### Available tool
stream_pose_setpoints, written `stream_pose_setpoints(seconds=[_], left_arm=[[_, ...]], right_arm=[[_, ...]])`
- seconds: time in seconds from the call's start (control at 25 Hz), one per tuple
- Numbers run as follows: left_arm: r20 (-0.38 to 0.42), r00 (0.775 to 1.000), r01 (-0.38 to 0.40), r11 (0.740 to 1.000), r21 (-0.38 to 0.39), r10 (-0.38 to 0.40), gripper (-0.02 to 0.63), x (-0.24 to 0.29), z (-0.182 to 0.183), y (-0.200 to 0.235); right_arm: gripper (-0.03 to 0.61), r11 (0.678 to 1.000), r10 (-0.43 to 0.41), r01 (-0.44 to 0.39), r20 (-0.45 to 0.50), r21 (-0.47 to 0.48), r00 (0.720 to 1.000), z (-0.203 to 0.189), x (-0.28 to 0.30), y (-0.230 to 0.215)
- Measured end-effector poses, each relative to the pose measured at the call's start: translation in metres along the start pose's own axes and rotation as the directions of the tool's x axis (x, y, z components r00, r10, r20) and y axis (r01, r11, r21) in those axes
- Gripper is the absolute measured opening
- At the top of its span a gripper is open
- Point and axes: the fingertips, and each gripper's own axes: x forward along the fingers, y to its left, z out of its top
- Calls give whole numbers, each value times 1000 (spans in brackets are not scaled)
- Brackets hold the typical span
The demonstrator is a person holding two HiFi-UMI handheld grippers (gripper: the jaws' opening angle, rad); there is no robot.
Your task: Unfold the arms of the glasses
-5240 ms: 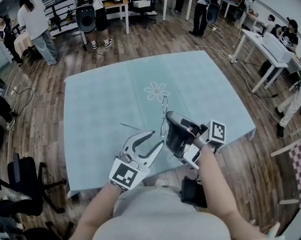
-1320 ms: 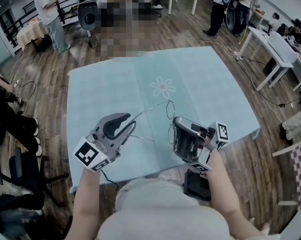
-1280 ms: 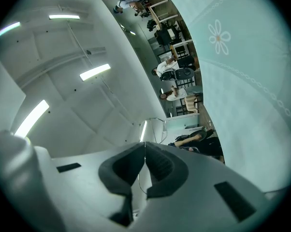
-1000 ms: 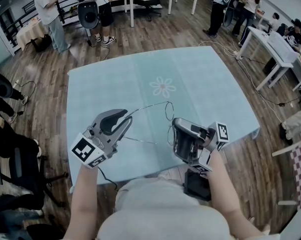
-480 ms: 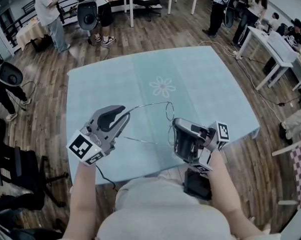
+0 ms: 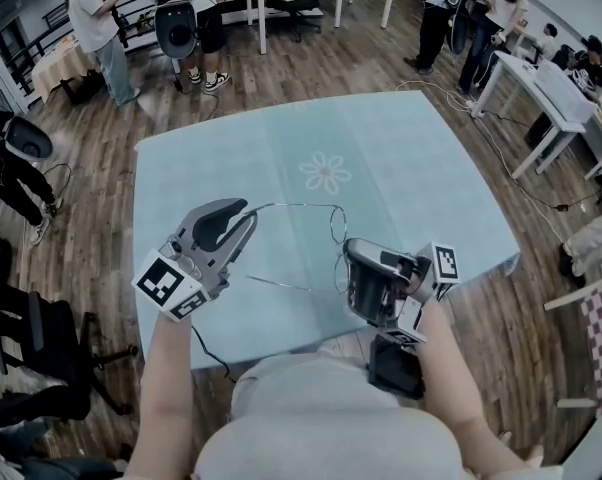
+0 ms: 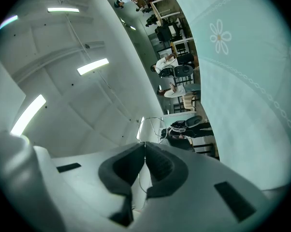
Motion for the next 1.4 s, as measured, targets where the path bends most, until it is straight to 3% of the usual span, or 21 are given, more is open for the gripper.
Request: stream_pose_setpoints(seconds=[0.24,0.72,1.2,1.4], left_arm=[[-12,1000,1,1000,2,-1,94,4,-1,1],[-64,993,-99,995,16,99,95,3,-10,9],[-68,976,-206,978,7,206,95,-2,-9,6],[-81,965,-249,968,15,249,95,-7,-11,2]], right_arm=[[12,1000,-21,21,43,-18,999,7,-3,-3],[12,992,-71,88,179,-86,981,25,-16,-8],[12,975,-112,166,316,-149,942,40,-22,-13],[12,970,-118,193,403,-149,907,47,-23,-19]])
